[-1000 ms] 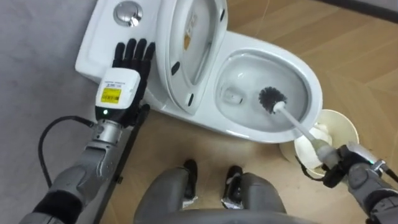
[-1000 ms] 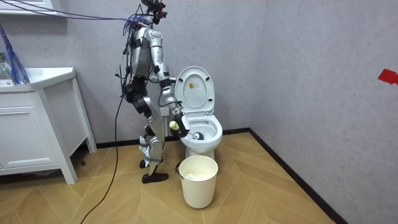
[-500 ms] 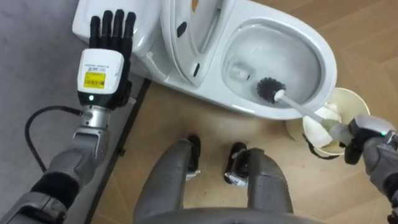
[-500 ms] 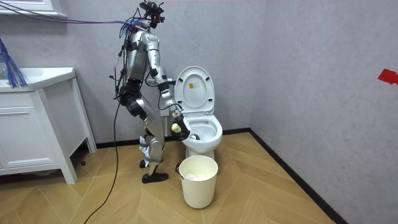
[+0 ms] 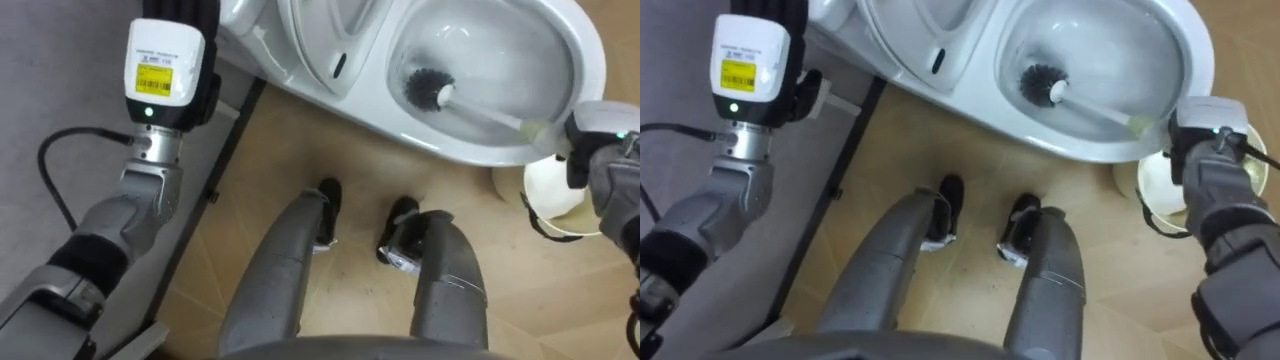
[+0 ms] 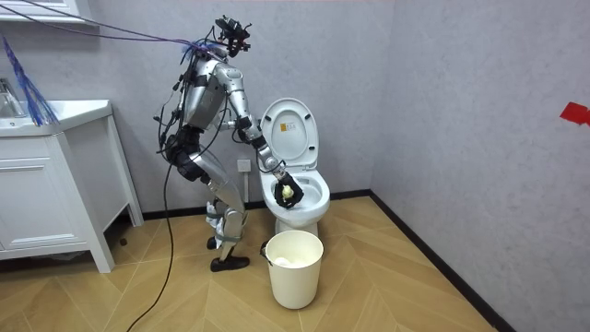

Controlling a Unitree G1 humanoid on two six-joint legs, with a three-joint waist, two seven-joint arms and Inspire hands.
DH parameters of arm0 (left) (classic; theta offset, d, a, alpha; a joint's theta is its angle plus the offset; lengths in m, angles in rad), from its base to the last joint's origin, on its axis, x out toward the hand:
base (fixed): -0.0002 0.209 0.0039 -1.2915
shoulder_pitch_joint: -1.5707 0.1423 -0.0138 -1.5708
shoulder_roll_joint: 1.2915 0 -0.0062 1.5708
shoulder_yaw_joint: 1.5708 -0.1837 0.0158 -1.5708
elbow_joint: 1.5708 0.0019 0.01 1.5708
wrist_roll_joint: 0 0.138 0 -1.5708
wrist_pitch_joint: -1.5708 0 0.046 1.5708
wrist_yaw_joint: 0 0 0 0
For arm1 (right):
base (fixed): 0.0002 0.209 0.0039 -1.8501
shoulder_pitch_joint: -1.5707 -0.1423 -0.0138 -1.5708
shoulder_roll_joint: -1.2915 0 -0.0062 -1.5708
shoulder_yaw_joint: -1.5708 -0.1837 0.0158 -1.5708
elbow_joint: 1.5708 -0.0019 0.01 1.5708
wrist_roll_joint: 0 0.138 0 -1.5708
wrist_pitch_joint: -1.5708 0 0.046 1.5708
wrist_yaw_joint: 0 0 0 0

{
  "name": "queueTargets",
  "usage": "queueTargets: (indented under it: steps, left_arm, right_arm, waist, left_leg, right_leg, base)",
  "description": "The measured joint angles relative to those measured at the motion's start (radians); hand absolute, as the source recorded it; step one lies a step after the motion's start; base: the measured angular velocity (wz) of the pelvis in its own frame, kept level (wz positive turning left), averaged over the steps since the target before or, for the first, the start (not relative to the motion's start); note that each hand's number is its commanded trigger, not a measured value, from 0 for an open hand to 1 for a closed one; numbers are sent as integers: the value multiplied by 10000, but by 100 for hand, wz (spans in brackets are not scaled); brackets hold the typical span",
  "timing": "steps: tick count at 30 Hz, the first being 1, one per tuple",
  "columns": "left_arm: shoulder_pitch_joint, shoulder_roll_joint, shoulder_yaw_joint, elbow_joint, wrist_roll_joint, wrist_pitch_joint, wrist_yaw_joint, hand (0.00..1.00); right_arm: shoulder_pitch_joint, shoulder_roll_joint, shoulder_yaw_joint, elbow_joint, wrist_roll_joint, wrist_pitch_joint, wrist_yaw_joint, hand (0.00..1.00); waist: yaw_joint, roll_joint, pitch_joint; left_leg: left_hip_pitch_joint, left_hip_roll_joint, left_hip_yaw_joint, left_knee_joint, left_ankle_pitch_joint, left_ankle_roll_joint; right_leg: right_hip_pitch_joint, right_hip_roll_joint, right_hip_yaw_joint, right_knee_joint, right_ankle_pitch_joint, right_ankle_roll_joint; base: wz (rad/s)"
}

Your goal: Brush toilet

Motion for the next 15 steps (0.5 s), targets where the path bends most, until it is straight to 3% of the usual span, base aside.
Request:
queueTargets:
  steps: [5,15]
  left_arm:
    - [-391,7,1,-60,-124,-1,416,0]
    - [-794,40,-23,62,-269,-74,444,0]
  right_arm:
    - [-400,-2,-4,-266,-418,-18,-618,100]
    - [-786,81,111,-679,-1838,359,-763,100]
  waist:
    - [47,-196,144]
    - [37,-237,204]
  left_leg:
    - [-458,20,-148,123,75,-130]
    - [-710,56,-358,377,84,-256]
  right_leg:
    - [-403,-8,-138,152,-11,-119]
    - [-466,134,-305,159,29,-206]
  base:
    - [8]
    - [1]
